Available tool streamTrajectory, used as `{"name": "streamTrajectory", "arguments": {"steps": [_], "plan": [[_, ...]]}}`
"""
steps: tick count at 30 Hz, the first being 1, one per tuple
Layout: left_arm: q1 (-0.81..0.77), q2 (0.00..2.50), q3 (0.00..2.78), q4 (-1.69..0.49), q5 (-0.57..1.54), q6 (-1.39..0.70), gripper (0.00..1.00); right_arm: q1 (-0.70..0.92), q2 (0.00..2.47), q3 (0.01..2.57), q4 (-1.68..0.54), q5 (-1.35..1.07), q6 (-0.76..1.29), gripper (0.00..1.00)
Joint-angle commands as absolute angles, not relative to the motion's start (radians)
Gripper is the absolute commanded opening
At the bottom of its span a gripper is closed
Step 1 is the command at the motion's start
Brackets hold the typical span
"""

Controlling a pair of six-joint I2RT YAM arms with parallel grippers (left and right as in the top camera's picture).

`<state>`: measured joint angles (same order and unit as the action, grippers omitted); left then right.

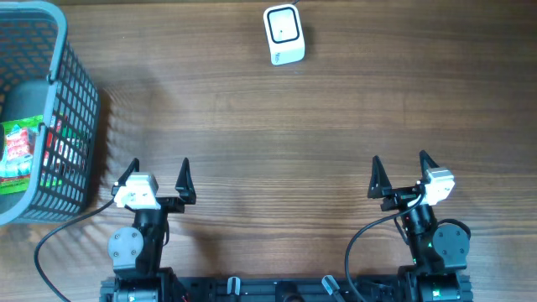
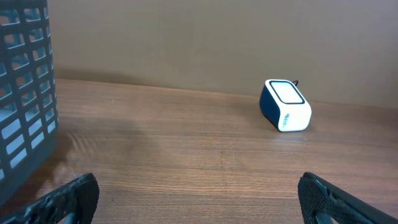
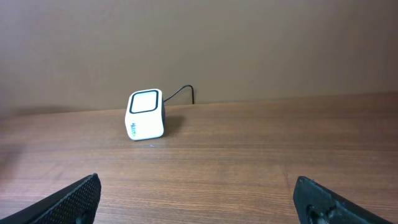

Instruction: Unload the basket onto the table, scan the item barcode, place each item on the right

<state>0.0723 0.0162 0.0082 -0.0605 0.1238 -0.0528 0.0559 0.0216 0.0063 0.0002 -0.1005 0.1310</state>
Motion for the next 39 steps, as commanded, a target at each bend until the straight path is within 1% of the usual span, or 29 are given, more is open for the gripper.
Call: {"name": "streamTrajectory", "arguments": {"steps": [1, 25, 32, 35, 36, 39], "plan": [[0.077, 0.022, 0.006, -0.068, 0.121, -0.033, 1.00, 0.051, 0.027, 0.005, 0.006, -0.103, 0.141, 1.00], [0.077, 0.022, 0.006, -0.065, 0.121, -0.030, 1.00, 0.051, 0.027, 0.005, 0.006, -0.103, 0.140, 1.00], [0.076, 0.023, 0.006, -0.072, 0.081, -0.031, 1.00, 0.051, 0.027, 0.005, 0.006, -0.103, 0.141, 1.00], [0.076, 0.027, 0.006, -0.069, 0.081, -0.078, 1.00, 0.051, 0.027, 0.005, 0.006, -0.103, 0.140, 1.00], [0.076, 0.027, 0.006, -0.069, 0.090, -0.120, 1.00, 0.051, 0.027, 0.005, 0.006, -0.103, 0.141, 1.00], [0.076, 0.028, 0.035, -0.105, 0.224, -0.183, 1.00, 0.051, 0.027, 0.005, 0.006, -0.103, 0.141, 1.00]]}}
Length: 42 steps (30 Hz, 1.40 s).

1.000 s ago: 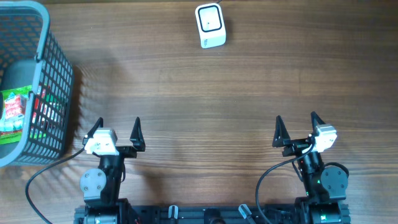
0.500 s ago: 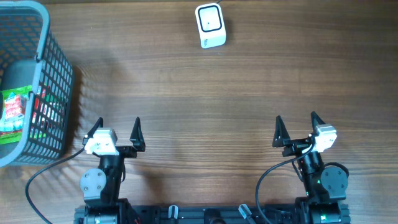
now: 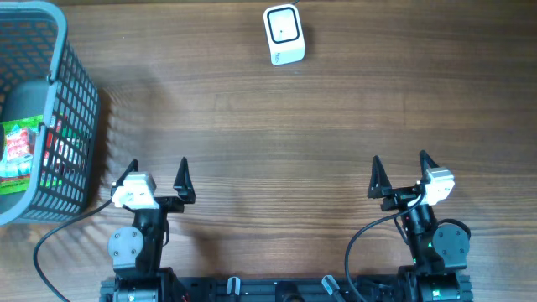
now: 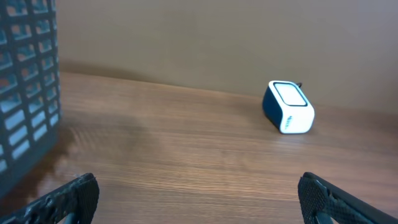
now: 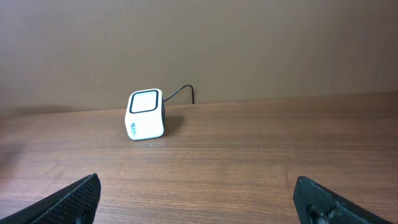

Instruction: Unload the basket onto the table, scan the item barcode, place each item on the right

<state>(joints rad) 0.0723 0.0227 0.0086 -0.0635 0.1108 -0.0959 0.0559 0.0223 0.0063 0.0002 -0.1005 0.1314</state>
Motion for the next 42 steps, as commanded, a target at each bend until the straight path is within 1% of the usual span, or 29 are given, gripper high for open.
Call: {"name": "streamTrajectory", "arguments": {"steps": [1, 5, 8, 10, 12, 13, 14, 17, 19, 22, 23, 25, 26, 28, 29, 32, 34, 38, 42], "plan": [[0.076, 0.028, 0.060, -0.144, 0.266, -0.211, 1.00, 0.051, 0.027, 0.005, 0.006, -0.103, 0.140, 1.00], [0.076, 0.066, 0.274, -0.400, 0.389, -0.279, 1.00, 0.051, 0.027, 0.005, 0.006, -0.103, 0.140, 0.99], [0.076, 0.180, 0.542, -0.631, 0.392, -0.265, 1.00, 0.051, 0.027, 0.005, 0.006, -0.103, 0.140, 1.00], [0.076, 0.266, 0.679, -0.731, 0.389, -0.263, 1.00, 0.051, 0.027, 0.005, 0.006, -0.103, 0.140, 0.99], [0.076, 0.458, 0.942, -0.943, 0.384, -0.220, 1.00, 0.051, 0.027, 0.005, 0.006, -0.103, 0.140, 1.00], [0.076, 0.616, 1.153, -1.137, 0.342, -0.151, 1.00, 0.051, 0.027, 0.005, 0.006, -0.103, 0.140, 1.00], [0.076, 0.714, 1.284, -1.260, 0.290, -0.112, 1.00, 0.051, 0.027, 0.005, 0.006, -0.103, 0.140, 1.00], [0.076, 0.950, 1.613, -1.524, 0.205, -0.043, 1.00, 0.051, 0.027, 0.005, 0.006, -0.103, 0.140, 1.00], [0.076, 1.115, 1.856, -1.647, 0.204, -0.033, 1.00, 0.051, 0.027, 0.005, 0.006, -0.103, 0.140, 1.00], [0.076, 1.259, 2.080, -1.676, 0.184, 0.010, 1.00, 0.051, 0.027, 0.005, 0.006, -0.103, 0.140, 1.00], [0.076, 1.286, 2.116, -1.667, 0.150, 0.039, 1.00, 0.051, 0.027, 0.005, 0.006, -0.103, 0.140, 1.00], [0.083, 1.324, 2.143, -1.621, 0.008, 0.036, 1.00, 0.051, 0.027, 0.005, 0.006, -0.103, 0.141, 1.00], [0.109, 1.343, 2.143, -1.596, -0.089, 0.012, 1.00, 0.051, 0.027, 0.005, 0.006, -0.103, 0.141, 1.00], [0.178, 1.380, 2.143, -1.562, -0.175, 0.012, 1.00, 0.051, 0.027, 0.005, 0.006, -0.103, 0.140, 1.00], [0.250, 1.413, 2.142, -1.503, -0.198, 0.023, 1.00, 0.051, 0.027, 0.005, 0.006, -0.103, 0.141, 1.00], [0.375, 1.490, 2.142, -1.360, -0.199, 0.058, 1.00, 0.051, 0.027, 0.005, 0.006, -0.103, 0.140, 1.00], [0.443, 1.556, 2.142, -1.309, -0.199, 0.107, 1.00, 0.051, 0.027, 0.005, 0.006, -0.103, 0.141, 1.00], [0.540, 1.688, 2.140, -1.322, -0.193, 0.133, 1.00, 0.051, 0.027, 0.005, 0.006, -0.103, 0.141, 1.00], [0.635, 1.766, 2.120, -1.325, -0.094, 0.218, 1.00, 0.051, 0.027, 0.005, 0.006, -0.103, 0.140, 1.00]]}}
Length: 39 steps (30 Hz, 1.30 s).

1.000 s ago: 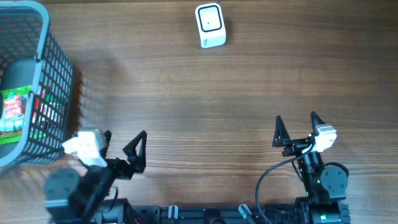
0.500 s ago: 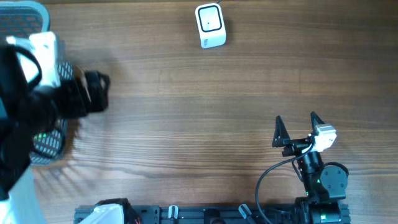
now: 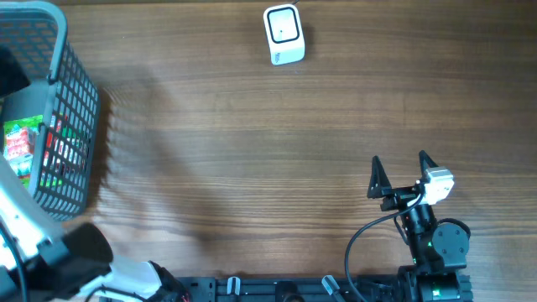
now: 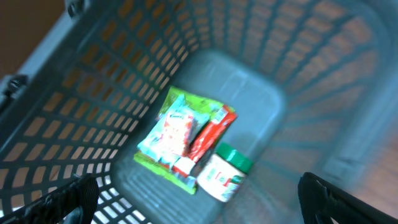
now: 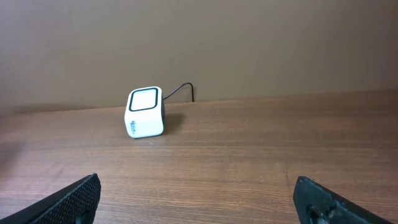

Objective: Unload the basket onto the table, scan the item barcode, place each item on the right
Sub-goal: 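Reach left gripper into basket and grasp the green-capped jar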

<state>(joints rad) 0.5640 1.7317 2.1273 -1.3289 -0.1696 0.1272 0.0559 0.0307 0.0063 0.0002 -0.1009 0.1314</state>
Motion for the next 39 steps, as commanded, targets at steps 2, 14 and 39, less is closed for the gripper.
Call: {"name": "streamTrajectory", "arguments": {"steps": [2, 14, 39], "plan": [[0.695, 1.789, 2.100, -1.322, 0.009, 0.292, 1.00, 0.051, 0.027, 0.005, 0.006, -0.103, 0.140, 1.00], [0.860, 2.005, 2.092, -1.343, 0.413, 0.585, 0.98, 0.051, 0.027, 0.005, 0.006, -0.103, 0.140, 1.00], [0.670, 2.170, 1.820, -1.335, 0.207, 0.567, 0.89, 0.051, 0.027, 0.005, 0.006, -0.103, 0.141, 1.00]]}}
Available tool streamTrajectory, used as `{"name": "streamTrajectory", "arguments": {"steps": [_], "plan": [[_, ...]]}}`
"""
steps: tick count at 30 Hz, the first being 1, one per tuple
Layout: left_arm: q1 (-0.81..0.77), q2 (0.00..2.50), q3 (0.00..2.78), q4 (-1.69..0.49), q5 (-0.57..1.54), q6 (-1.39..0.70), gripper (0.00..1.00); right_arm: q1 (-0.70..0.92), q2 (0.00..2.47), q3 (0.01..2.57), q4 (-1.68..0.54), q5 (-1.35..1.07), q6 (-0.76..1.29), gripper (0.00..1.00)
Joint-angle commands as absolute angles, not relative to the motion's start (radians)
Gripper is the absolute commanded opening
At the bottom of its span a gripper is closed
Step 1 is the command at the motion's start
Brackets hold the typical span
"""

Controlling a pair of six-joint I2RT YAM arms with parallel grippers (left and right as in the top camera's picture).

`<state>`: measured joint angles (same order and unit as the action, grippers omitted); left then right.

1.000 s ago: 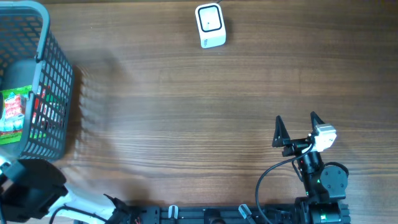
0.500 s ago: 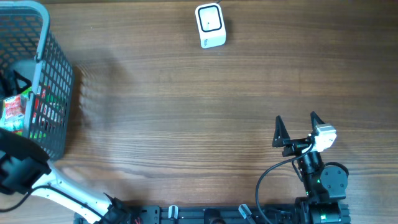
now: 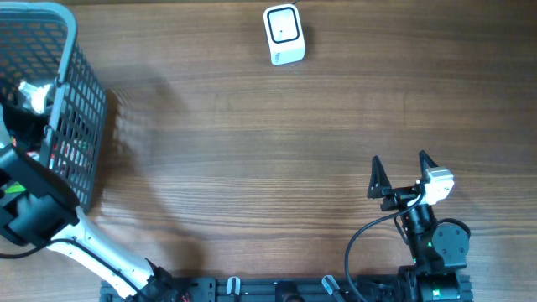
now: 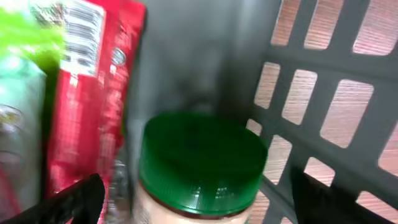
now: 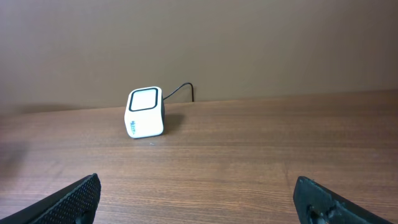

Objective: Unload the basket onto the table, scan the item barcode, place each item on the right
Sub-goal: 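Reach left gripper into basket and grasp the green-capped jar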

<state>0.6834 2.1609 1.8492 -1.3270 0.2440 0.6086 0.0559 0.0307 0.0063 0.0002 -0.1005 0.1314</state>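
In the left wrist view a jar with a green lid (image 4: 202, 165) fills the middle, lying inside the grey basket (image 3: 80, 101). My left gripper (image 4: 199, 211) is open, with one finger on each side of the jar. A red packet (image 4: 87, 106) with a printed barcode and a green packet (image 4: 25, 37) lie to the jar's left. The white scanner (image 3: 284, 33) stands at the far edge, also in the right wrist view (image 5: 145, 113). My right gripper (image 3: 398, 178) is open and empty near the front edge.
The left arm (image 3: 29, 193) reaches from the front edge up over the basket's rim. The basket wall (image 4: 323, 93) stands close on the right of the jar. A black cable (image 5: 180, 93) runs from the scanner to the back wall.
The left wrist camera looked down on the basket's contents from high above. Now it is low inside the basket, with the open fingers flanking the green-lidded jar. The right arm has not moved.
Both grippers were open at the front edge, facing the scanner. The left wrist view then shifted slightly. After that the left arm was over the basket, looking down on the packets and jar. Now it is down inside at the jar.
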Motion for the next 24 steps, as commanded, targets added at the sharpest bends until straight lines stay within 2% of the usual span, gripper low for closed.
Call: {"name": "streamTrajectory", "arguments": {"steps": [1, 3, 10, 13, 24], "plan": [[0.669, 2.170, 1.819, -1.343, 0.207, 0.567, 0.84, 0.051, 0.027, 0.005, 0.006, -0.103, 0.140, 1.00], [0.669, 2.170, 1.819, -1.350, 0.207, 0.567, 0.78, 0.051, 0.027, 0.005, 0.006, -0.103, 0.140, 1.00], [0.669, 2.170, 1.818, -1.380, 0.136, 0.505, 0.78, 0.051, 0.027, 0.005, 0.006, -0.103, 0.140, 1.00], [0.669, 2.170, 1.815, -1.385, 0.136, 0.485, 0.72, 0.051, 0.027, 0.005, 0.006, -0.103, 0.140, 1.00], [0.669, 2.173, 1.729, -1.313, 0.138, 0.435, 0.72, 0.051, 0.027, 0.005, 0.006, -0.103, 0.140, 1.00]]}}
